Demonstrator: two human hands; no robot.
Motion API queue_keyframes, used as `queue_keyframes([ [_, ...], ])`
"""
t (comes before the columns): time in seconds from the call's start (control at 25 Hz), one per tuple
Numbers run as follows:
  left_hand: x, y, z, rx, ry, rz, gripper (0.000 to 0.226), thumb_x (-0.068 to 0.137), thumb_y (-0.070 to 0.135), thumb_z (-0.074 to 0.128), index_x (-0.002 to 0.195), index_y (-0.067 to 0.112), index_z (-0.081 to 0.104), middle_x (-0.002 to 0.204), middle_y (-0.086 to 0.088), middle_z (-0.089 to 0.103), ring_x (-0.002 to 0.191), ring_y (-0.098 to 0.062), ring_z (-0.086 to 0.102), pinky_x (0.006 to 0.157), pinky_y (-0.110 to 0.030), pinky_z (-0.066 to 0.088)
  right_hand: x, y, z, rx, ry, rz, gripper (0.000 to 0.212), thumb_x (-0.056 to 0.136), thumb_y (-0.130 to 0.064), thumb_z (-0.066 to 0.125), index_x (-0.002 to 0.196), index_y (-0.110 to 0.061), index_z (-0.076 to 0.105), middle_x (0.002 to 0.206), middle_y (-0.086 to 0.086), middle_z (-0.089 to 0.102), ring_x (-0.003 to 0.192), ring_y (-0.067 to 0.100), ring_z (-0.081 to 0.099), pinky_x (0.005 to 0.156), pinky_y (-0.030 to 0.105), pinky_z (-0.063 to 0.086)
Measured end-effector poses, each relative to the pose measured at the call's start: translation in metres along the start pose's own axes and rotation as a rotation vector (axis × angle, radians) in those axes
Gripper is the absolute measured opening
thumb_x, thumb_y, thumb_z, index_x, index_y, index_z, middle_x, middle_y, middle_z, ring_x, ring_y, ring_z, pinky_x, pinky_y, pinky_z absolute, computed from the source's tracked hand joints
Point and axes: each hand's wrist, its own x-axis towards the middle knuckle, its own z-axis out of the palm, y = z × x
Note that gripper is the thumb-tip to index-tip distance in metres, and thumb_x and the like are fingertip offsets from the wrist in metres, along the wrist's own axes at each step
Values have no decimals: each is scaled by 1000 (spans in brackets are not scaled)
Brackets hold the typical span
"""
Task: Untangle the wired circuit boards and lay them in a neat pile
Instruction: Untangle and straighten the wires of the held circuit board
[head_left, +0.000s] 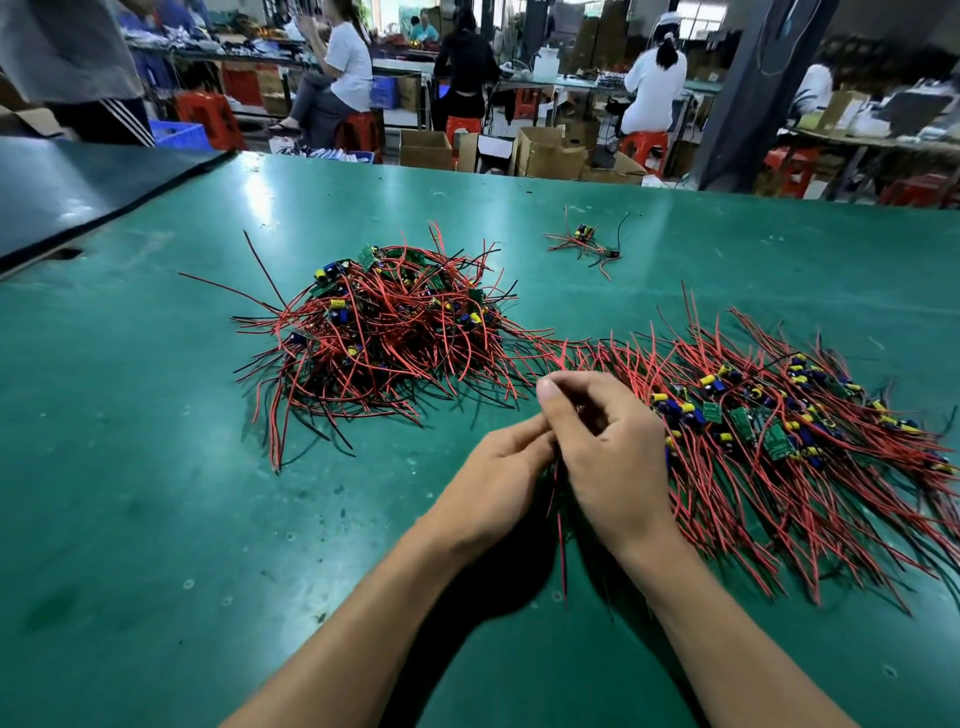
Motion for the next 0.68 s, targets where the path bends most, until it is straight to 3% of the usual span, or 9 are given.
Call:
queue_keyframes([
  [0.12, 3, 2, -20, 311, 285, 98, 26, 91, 1, 55, 103, 13, 75, 99, -4, 76, 96, -20, 70, 93, -43, 53, 6, -3, 21, -68, -75, 49, 2, 90, -24, 73, 91, -24, 75, 89, -10, 72, 87, 3, 65, 83, 17, 48],
  [0.24, 8, 6, -34, 272, 508, 77, 24, 89, -4, 55, 86, 11, 74, 78, -5, 74, 67, -15, 66, 66, -31, 54, 34, -5, 47, -130, -130, 106, 8, 92, -28, 69, 88, -23, 74, 80, -10, 70, 78, 7, 63, 75, 20, 44],
  [0.32, 7, 8, -34, 239, 542, 58, 23, 89, -6, 52, 85, 8, 71, 71, -3, 71, 59, -17, 65, 55, -28, 53, 59, -3, 63, -201, -169, 218, 20, 94, -38, 65, 95, -20, 72, 83, -6, 69, 80, 13, 61, 74, 26, 43],
  [0.4, 6, 8, -32, 229, 536, 57, 22, 89, -7, 51, 85, 5, 69, 69, -2, 69, 56, -20, 63, 56, -32, 52, 76, 5, 77, -293, -232, 315, 31, 94, -46, 62, 96, -18, 73, 92, 2, 72, 89, 21, 62, 78, 31, 47],
  [0.52, 7, 11, -33, 224, 532, 42, 20, 90, -5, 52, 86, 5, 68, 72, -5, 69, 57, -20, 62, 55, -31, 51, 82, 16, 86, -321, -267, 322, 26, 94, -38, 64, 86, -17, 78, 88, 5, 74, 93, 27, 66, 80, 32, 50],
  [0.6, 8, 12, -34, 185, 542, 30, 20, 94, -3, 51, 88, 6, 68, 74, -6, 68, 56, -17, 62, 50, -27, 50, 79, 14, 81, -285, -267, 300, 26, 94, -34, 64, 82, -16, 78, 76, 0, 71, 84, 23, 66, 73, 30, 46],
  [0.68, 8, 14, -34, 120, 549, 27, 20, 98, 0, 48, 91, 5, 66, 75, -8, 67, 54, -15, 61, 48, -24, 50, 73, 9, 70, -125, -276, 315, 30, 96, -32, 61, 75, -16, 76, 62, -6, 65, 61, 14, 59, 63, 28, 42],
])
